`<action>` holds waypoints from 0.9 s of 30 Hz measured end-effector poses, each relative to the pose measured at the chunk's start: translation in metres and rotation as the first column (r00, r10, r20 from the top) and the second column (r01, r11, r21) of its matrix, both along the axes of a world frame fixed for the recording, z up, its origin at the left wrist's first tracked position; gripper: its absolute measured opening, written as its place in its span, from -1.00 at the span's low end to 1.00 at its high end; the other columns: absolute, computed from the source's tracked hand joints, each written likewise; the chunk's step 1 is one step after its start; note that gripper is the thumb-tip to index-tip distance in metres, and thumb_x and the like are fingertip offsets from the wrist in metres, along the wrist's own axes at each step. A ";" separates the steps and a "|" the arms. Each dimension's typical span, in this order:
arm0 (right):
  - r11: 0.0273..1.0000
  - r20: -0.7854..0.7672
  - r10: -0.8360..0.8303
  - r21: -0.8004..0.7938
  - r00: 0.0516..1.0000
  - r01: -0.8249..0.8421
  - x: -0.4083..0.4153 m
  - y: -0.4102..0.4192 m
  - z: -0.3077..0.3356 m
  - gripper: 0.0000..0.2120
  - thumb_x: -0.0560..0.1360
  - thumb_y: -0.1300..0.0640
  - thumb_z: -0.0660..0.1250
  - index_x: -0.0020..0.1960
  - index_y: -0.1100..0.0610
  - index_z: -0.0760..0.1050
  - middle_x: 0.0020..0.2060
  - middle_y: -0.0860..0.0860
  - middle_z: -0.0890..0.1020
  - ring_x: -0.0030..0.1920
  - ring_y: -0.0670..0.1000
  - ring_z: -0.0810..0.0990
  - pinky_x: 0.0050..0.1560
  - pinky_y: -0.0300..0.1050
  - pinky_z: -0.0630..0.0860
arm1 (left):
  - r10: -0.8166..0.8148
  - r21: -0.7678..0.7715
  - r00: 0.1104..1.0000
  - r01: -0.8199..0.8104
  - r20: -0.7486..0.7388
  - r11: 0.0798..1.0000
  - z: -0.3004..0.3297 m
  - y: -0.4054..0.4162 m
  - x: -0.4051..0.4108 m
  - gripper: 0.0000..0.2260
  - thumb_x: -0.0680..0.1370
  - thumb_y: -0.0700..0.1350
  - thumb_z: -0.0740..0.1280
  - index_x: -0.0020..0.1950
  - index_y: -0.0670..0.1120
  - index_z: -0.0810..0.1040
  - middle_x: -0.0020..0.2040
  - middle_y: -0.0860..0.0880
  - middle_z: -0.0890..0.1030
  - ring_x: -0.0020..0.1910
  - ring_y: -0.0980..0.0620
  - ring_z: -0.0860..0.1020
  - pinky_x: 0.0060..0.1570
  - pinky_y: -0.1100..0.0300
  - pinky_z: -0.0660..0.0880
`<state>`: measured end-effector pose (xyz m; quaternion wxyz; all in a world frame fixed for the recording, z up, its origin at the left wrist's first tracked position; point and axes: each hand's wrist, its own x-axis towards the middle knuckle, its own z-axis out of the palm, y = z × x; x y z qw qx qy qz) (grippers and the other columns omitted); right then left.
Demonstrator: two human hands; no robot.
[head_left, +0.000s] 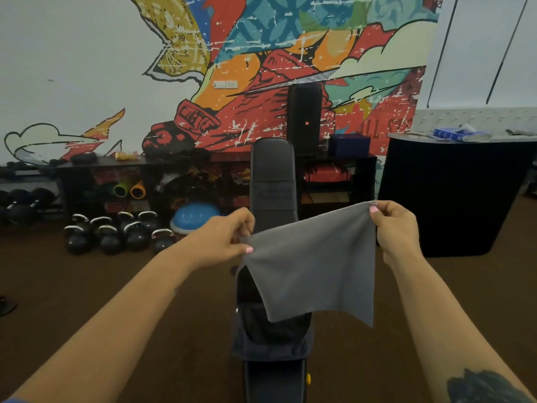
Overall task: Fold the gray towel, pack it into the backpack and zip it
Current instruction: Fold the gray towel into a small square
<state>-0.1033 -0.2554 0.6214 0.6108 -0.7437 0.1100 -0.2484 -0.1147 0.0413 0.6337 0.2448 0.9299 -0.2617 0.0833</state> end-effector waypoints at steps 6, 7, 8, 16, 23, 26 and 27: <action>1.000 -0.038 -0.015 0.000 0.999 0.015 0.004 -0.001 -0.001 -0.86 0.59 0.17 0.22 0.06 0.11 0.55 -0.14 -0.05 0.53 0.01 0.01 0.48 0.01 -0.06 0.45 | -0.307 0.563 0.937 0.166 0.165 0.809 0.020 -0.032 -0.034 -0.34 0.55 -0.06 0.23 0.45 0.36 -0.10 -0.10 0.12 0.46 -0.15 0.16 0.45 -0.15 0.26 0.43; 1.000 -0.041 -0.011 -0.009 0.999 0.011 0.005 0.000 0.000 -0.85 0.59 0.17 0.22 0.08 0.12 0.55 -0.12 -0.05 0.52 0.03 0.00 0.46 0.03 -0.07 0.43 | -0.358 0.629 0.919 0.181 0.165 0.756 0.023 -0.036 -0.037 -0.34 0.56 -0.08 0.20 0.45 0.34 -0.15 -0.10 0.11 0.44 -0.14 0.12 0.44 -0.09 0.20 0.46; 1.000 -0.045 -0.007 -0.018 0.999 0.006 0.006 0.001 0.002 -0.85 0.59 0.17 0.22 0.09 0.12 0.55 -0.10 -0.05 0.52 0.03 -0.01 0.44 0.04 -0.08 0.41 | -0.391 0.660 0.907 0.199 0.156 0.724 0.026 -0.039 -0.038 -0.38 0.57 -0.10 0.18 0.47 0.31 -0.08 -0.08 0.11 0.41 -0.10 0.09 0.44 -0.02 0.15 0.46; 0.997 -0.032 0.054 -0.045 0.998 -0.055 0.011 0.010 0.022 -0.86 0.60 0.17 0.21 0.00 0.11 0.55 -0.25 -0.11 0.51 -0.06 -0.05 0.44 -0.04 -0.11 0.39 | -0.535 0.733 0.796 0.179 0.284 0.657 0.032 -0.032 -0.020 -0.41 0.28 -0.26 0.53 0.27 0.04 0.53 -0.06 0.07 0.61 -0.09 0.09 0.60 -0.05 0.16 0.51; 0.997 -0.049 0.062 -0.052 0.997 -0.064 0.010 0.007 0.013 -0.82 0.60 0.16 0.20 0.12 0.14 0.54 -0.02 0.00 0.52 0.07 0.01 0.42 0.09 -0.06 0.39 | -0.613 0.607 0.616 0.260 0.495 0.751 0.033 -0.024 -0.023 -0.76 0.43 -0.19 0.40 0.03 0.08 0.64 0.18 -0.03 0.59 0.22 -0.02 0.47 0.19 0.01 0.44; 0.991 -0.081 0.117 -0.054 0.990 -0.122 0.011 0.010 0.009 -0.84 0.59 0.18 0.21 0.09 0.14 0.55 -0.03 0.02 0.55 0.08 0.03 0.46 0.03 -0.08 0.38 | -0.681 0.642 0.527 0.295 0.508 0.707 0.038 -0.036 -0.035 -0.84 0.47 -0.20 0.32 -0.05 0.03 0.60 0.31 -0.01 0.53 0.45 -0.06 0.25 0.45 -0.17 0.11; 0.986 -0.091 0.148 -0.064 0.985 -0.154 0.011 0.012 0.008 -0.84 0.59 0.18 0.21 0.08 0.14 0.55 -0.04 0.03 0.57 0.08 0.04 0.47 0.02 -0.08 0.39 | -0.711 0.651 0.487 0.323 0.508 0.687 0.039 -0.042 -0.039 -0.86 0.47 -0.23 0.33 -0.08 0.00 0.59 0.26 -0.02 0.57 0.45 -0.07 0.26 0.45 -0.22 0.06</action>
